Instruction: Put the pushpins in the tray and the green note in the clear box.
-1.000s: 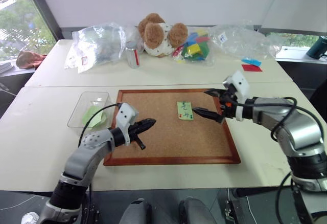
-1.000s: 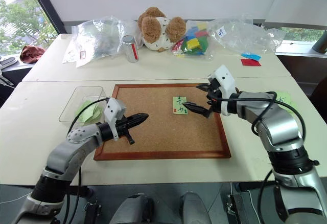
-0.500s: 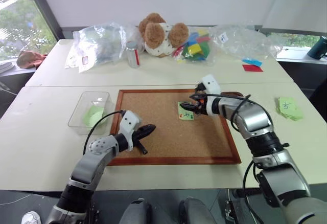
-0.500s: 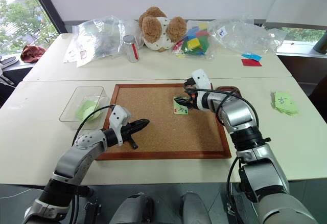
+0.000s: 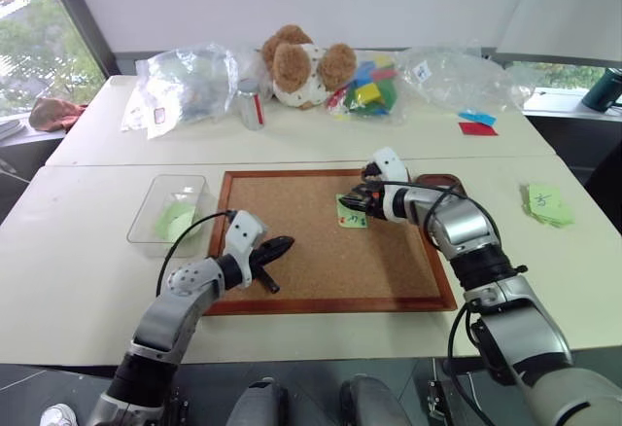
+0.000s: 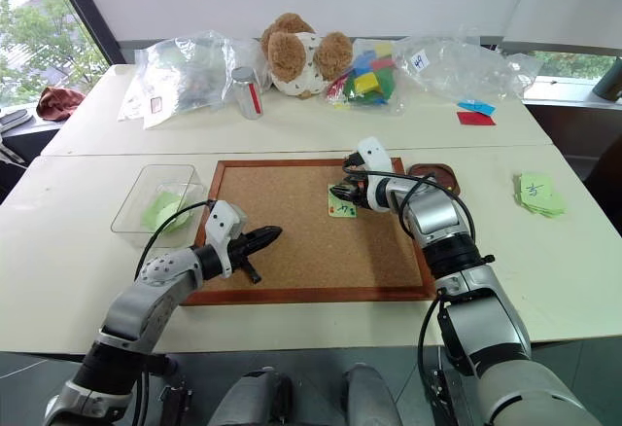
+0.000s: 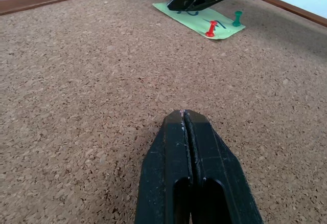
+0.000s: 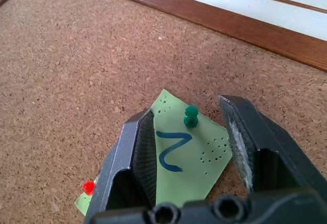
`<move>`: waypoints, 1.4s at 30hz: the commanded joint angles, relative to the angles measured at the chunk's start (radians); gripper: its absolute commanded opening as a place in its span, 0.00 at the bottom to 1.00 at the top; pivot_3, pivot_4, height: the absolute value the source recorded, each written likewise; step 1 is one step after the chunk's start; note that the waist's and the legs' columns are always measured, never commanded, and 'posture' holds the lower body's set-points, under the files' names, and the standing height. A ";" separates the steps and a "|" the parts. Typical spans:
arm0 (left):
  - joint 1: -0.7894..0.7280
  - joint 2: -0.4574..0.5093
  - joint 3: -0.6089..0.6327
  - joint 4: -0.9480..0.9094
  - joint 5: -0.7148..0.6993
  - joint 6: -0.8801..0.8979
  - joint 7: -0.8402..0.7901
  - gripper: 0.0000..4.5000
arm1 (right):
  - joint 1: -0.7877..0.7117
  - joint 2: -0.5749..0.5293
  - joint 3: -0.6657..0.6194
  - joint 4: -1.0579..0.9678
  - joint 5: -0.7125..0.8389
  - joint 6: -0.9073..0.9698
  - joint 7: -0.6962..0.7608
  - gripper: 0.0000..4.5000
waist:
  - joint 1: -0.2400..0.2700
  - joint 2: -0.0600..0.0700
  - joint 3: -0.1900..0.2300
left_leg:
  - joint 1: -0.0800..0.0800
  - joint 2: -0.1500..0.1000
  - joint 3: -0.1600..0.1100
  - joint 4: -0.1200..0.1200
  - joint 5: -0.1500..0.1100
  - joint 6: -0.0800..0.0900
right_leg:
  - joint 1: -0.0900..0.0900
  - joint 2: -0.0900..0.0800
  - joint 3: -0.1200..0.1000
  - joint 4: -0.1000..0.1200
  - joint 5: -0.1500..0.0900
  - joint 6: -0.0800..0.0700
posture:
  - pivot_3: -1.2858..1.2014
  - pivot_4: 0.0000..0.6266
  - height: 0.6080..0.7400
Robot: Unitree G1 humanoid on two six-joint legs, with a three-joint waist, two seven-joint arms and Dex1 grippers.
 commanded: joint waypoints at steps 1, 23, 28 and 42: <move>0.021 0.006 0.018 -0.003 0.010 0.000 0.006 0.00 | -0.030 0.009 -0.028 -0.019 -0.001 -0.015 0.009 0.09 | 0.000 0.000 0.000 | 0.000 0.000 0.000 0.000 0.000 0.000 | 0.000 0.000 0.000 0.000 0.000 0.000 | 0.52 0.24 1.00; 0.033 0.008 -0.002 0.030 0.024 0.023 -0.002 0.00 | -0.064 -0.140 -0.254 -0.208 0.041 0.129 -0.067 0.01 | 0.001 0.002 -0.001 | 0.000 0.000 0.000 -0.002 -0.002 0.004 | -0.001 0.000 0.000 0.000 0.000 0.000 | 0.52 0.24 1.00; 0.028 0.008 -0.003 0.036 0.025 0.019 -0.007 0.00 | -0.049 -0.217 -0.291 -0.016 -0.012 0.013 -0.118 0.01 | 0.001 0.003 -0.002 | 0.001 0.000 0.000 -0.001 -0.002 0.004 | 0.000 0.000 0.000 0.000 0.000 0.000 | 0.52 0.24 1.00; 0.027 0.011 -0.005 0.043 0.036 0.006 -0.016 0.00 | -0.015 -0.225 -0.279 0.248 -0.052 -0.075 -0.106 0.21 | 0.001 0.006 -0.004 | 0.001 0.000 0.001 -0.001 -0.002 0.004 | 0.001 0.000 0.000 0.001 0.000 0.000 | 0.52 0.24 1.00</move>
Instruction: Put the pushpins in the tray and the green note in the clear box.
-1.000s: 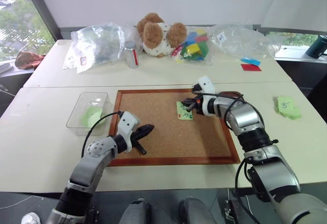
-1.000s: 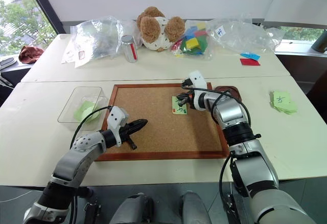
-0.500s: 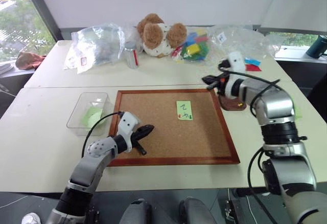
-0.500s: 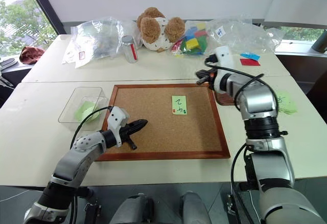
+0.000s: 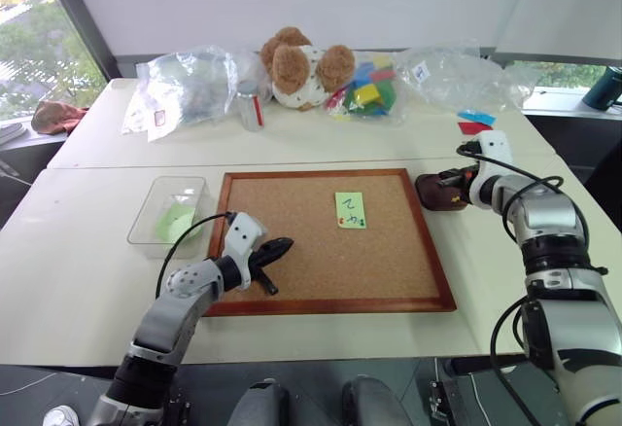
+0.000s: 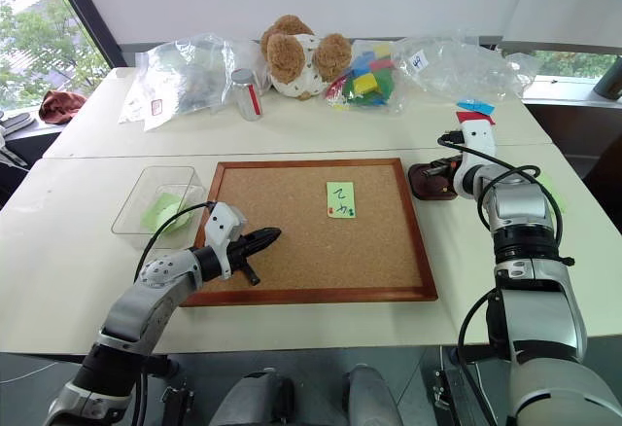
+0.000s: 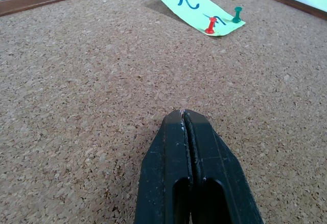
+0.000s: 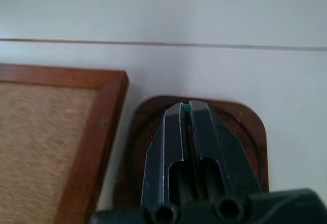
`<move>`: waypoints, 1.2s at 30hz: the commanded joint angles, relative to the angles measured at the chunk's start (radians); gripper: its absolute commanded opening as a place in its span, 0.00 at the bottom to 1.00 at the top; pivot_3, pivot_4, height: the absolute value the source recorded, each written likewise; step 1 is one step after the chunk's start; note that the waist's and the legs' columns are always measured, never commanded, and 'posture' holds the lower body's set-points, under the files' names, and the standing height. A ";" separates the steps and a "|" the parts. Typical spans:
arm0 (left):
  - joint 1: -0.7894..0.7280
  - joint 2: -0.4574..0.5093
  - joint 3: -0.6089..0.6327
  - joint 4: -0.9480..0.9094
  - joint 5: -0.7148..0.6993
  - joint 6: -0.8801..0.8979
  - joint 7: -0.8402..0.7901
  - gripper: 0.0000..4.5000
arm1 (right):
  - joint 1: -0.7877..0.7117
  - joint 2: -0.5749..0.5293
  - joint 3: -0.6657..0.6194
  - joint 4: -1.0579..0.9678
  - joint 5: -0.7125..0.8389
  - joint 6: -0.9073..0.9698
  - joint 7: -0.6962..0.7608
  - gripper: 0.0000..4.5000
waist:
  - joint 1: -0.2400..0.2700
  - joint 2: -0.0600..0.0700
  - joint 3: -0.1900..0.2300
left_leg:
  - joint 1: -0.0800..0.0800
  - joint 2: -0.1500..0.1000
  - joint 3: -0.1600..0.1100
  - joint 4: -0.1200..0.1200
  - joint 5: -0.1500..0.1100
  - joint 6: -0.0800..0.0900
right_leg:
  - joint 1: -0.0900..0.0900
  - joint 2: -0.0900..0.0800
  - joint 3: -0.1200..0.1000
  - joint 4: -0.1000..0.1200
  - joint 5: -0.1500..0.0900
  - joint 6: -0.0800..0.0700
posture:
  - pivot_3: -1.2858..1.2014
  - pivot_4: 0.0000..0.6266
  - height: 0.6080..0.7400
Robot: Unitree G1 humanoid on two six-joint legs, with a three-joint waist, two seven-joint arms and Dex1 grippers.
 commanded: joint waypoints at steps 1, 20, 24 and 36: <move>0.026 0.011 -0.004 0.026 0.021 0.014 0.000 0.00 | 0.009 -0.007 0.001 -0.002 -0.011 -0.014 0.005 0.31 | 0.000 0.000 0.000 | 0.000 0.000 0.000 0.000 0.000 0.000 | 0.000 0.000 0.000 0.000 0.000 0.000 | 0.52 0.24 1.00; 0.027 0.012 0.000 0.019 0.019 0.020 0.002 0.00 | 0.120 -0.036 0.009 -0.411 0.107 0.150 0.167 0.99 | 0.001 0.001 0.000 | 0.000 0.000 0.000 0.000 0.000 0.000 | 0.000 0.000 0.000 0.000 0.000 0.000 | 0.52 0.24 1.00; 0.026 0.013 0.002 0.018 0.016 0.023 0.001 0.00 | 0.182 -0.018 0.047 -0.604 0.133 0.217 0.185 0.99 | 0.000 0.001 0.000 | 0.000 0.000 0.000 0.000 0.000 0.001 | 0.000 0.000 0.000 0.000 0.000 0.000 | 0.52 0.24 1.00; 0.028 0.021 0.002 0.009 0.013 0.033 -0.005 0.00 | 0.332 0.038 0.208 -0.825 0.122 0.203 0.180 0.71 | 0.001 0.001 0.000 | 0.000 0.000 -0.001 0.000 0.000 0.001 | 0.000 0.000 0.000 0.000 0.000 0.000 | 0.52 0.24 1.00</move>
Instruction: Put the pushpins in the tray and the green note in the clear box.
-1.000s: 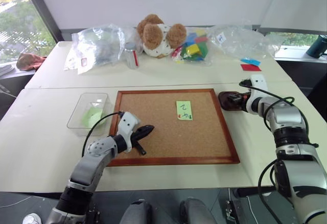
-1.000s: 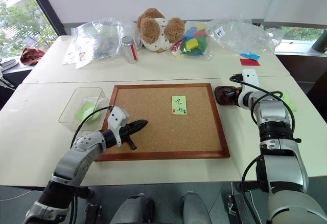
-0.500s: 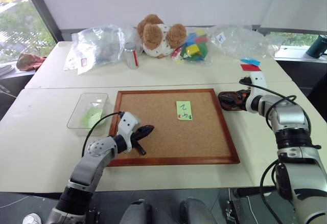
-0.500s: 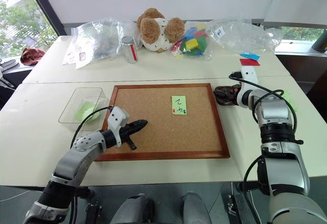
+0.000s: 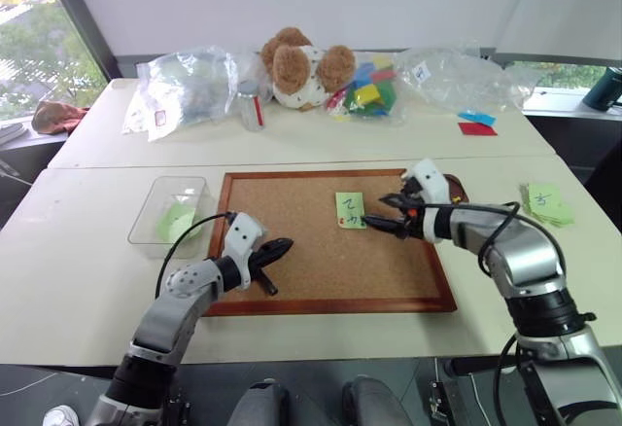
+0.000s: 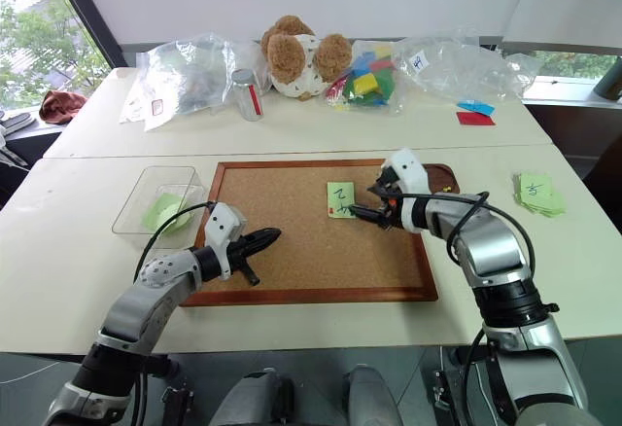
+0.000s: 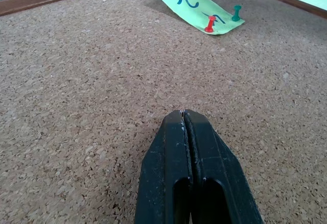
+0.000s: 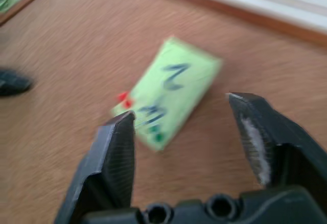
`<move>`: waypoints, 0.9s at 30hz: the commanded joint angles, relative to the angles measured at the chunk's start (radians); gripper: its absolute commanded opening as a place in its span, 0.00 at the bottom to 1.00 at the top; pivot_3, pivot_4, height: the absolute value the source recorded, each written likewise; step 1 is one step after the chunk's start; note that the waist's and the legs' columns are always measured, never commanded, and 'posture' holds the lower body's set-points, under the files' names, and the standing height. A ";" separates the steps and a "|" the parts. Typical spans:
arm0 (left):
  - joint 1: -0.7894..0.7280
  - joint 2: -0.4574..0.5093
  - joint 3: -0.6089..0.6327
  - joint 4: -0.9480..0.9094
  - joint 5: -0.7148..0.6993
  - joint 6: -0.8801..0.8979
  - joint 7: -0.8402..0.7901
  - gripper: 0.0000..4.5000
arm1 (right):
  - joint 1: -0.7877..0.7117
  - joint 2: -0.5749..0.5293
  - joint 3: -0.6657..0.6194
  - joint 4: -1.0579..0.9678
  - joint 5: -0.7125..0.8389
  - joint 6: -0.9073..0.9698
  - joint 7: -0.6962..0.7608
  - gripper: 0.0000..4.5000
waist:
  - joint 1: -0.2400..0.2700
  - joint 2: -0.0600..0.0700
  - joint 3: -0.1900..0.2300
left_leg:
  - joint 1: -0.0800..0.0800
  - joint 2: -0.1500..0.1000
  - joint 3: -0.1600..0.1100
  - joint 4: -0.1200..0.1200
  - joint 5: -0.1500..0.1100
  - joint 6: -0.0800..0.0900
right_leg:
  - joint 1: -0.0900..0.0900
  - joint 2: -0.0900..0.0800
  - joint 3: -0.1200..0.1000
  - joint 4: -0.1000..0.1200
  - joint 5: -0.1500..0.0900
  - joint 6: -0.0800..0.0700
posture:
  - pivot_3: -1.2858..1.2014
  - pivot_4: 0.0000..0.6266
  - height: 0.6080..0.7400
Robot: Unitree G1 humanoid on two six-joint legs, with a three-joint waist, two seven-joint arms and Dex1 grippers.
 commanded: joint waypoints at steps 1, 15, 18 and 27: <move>0.028 0.016 0.002 0.011 0.012 0.030 -0.002 0.00 | 0.007 0.008 0.013 -0.036 -0.009 -0.033 -0.007 0.71 | 0.000 0.000 0.000 | 0.000 0.000 0.000 0.000 0.000 0.000 | 0.000 0.000 0.000 0.000 0.000 0.000 | 0.52 0.24 1.00; 0.038 0.022 0.002 -0.007 0.014 0.043 0.002 0.00 | -0.019 0.055 0.035 0.048 -0.031 -0.073 -0.020 0.30 | 0.000 0.000 0.000 | 0.000 0.000 0.000 0.000 0.000 0.000 | 0.000 0.000 0.000 0.000 0.000 0.000 | 0.52 0.24 1.00; 0.040 0.022 0.001 -0.008 0.015 0.043 0.003 0.00 | -0.025 0.059 0.030 0.051 -0.030 -0.070 -0.020 0.01 | 0.000 0.000 0.000 | 0.000 0.000 0.000 0.000 0.000 0.000 | 0.000 0.000 0.000 0.000 0.000 0.000 | 0.52 0.24 1.00; 0.051 0.026 -0.002 -0.010 0.014 0.045 0.000 0.00 | -0.058 0.034 -0.059 -0.018 0.023 -0.004 -0.021 0.01 | 0.000 0.000 0.000 | 0.000 0.000 0.000 0.000 0.000 0.000 | 0.000 0.000 0.000 0.000 0.000 0.000 | 0.52 0.24 1.00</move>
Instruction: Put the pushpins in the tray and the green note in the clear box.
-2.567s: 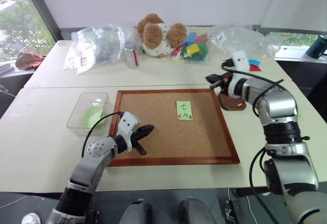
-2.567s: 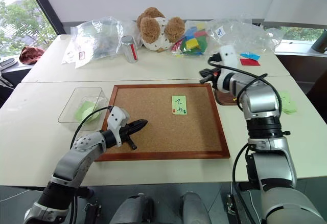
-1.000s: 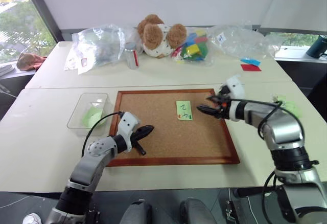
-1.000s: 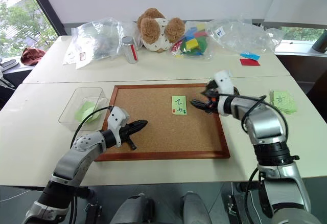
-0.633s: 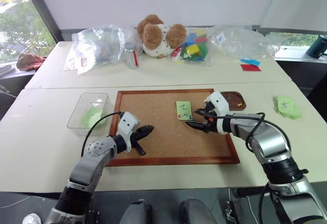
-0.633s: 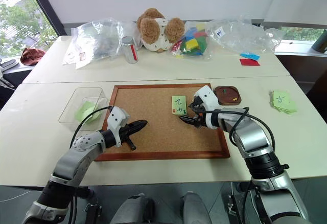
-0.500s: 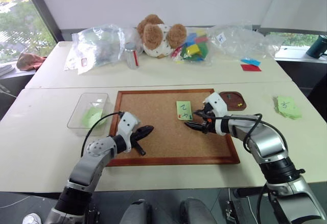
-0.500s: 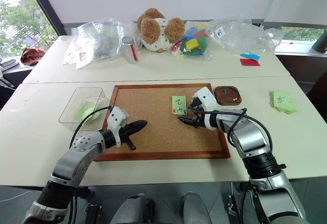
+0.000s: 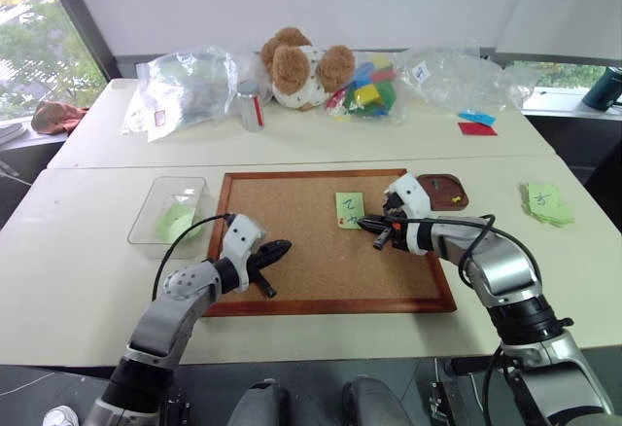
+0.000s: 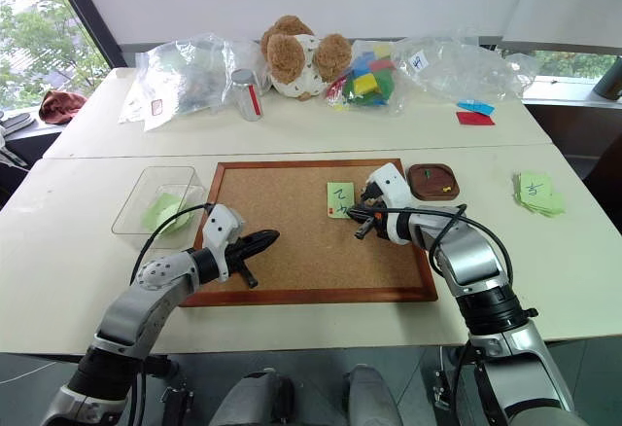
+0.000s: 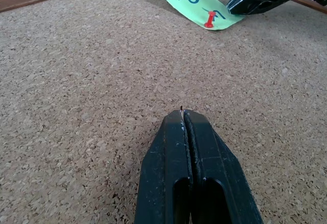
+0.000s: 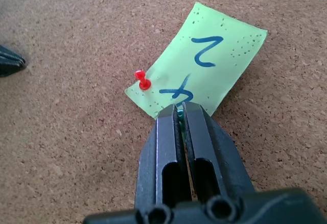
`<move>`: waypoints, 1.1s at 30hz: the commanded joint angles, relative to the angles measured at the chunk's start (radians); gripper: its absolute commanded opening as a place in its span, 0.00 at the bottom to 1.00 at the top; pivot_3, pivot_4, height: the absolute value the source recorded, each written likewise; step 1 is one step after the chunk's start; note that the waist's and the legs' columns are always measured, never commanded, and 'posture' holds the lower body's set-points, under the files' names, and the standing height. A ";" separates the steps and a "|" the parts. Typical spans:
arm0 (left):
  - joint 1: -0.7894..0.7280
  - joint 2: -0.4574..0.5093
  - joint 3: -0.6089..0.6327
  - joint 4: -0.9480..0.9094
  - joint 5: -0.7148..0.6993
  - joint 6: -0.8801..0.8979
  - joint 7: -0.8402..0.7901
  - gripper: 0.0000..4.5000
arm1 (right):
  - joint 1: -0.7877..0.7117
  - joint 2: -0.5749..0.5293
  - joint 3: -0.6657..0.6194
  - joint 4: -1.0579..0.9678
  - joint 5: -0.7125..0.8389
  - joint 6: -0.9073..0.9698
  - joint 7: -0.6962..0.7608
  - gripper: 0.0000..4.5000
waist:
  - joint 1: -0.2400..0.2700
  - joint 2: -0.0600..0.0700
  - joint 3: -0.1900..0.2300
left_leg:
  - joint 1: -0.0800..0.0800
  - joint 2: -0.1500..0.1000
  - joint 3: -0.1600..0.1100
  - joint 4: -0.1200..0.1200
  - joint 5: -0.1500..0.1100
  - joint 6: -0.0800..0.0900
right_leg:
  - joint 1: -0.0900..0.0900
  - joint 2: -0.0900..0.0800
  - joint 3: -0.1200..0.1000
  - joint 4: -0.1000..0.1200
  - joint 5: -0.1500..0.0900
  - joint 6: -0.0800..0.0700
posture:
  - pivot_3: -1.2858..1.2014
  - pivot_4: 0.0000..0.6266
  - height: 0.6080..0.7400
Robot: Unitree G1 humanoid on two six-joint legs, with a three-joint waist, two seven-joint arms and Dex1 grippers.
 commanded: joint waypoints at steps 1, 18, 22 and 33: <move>0.033 0.016 -0.004 0.021 0.014 0.028 -0.003 0.00 | -0.060 -0.021 -0.095 -0.087 0.053 0.027 -0.005 0.01 | 0.000 0.000 0.000 | 0.000 0.000 0.000 0.000 0.000 0.000 | 0.000 0.000 0.000 0.000 0.000 0.000 | 0.52 0.24 1.00; 0.009 0.003 -0.011 0.049 0.017 0.018 -0.010 0.00 | -0.194 -0.144 -0.274 0.418 -0.037 -0.153 -0.151 0.01 | 0.002 0.001 -0.001 | 0.000 0.000 0.000 0.000 0.000 0.000 | 0.001 -0.001 0.000 -0.001 0.000 0.000 | 0.52 0.24 1.00; 0.011 0.002 -0.009 0.050 0.018 0.015 -0.010 0.00 | -0.204 -0.135 -0.271 0.516 -0.051 -0.202 -0.149 0.01 | 0.002 0.001 -0.001 | 0.000 0.000 0.001 0.001 0.000 0.000 | 0.001 0.000 0.000 -0.001 0.000 0.000 | 0.52 0.24 1.00; 0.023 0.008 -0.006 0.038 0.018 0.016 -0.008 0.00 | -0.197 -0.118 -0.262 0.580 -0.063 -0.226 -0.128 0.40 | 0.002 0.001 -0.001 | 0.000 0.000 0.001 0.001 0.000 0.000 | 0.002 0.000 0.000 -0.001 0.000 0.000 | 0.52 0.24 1.00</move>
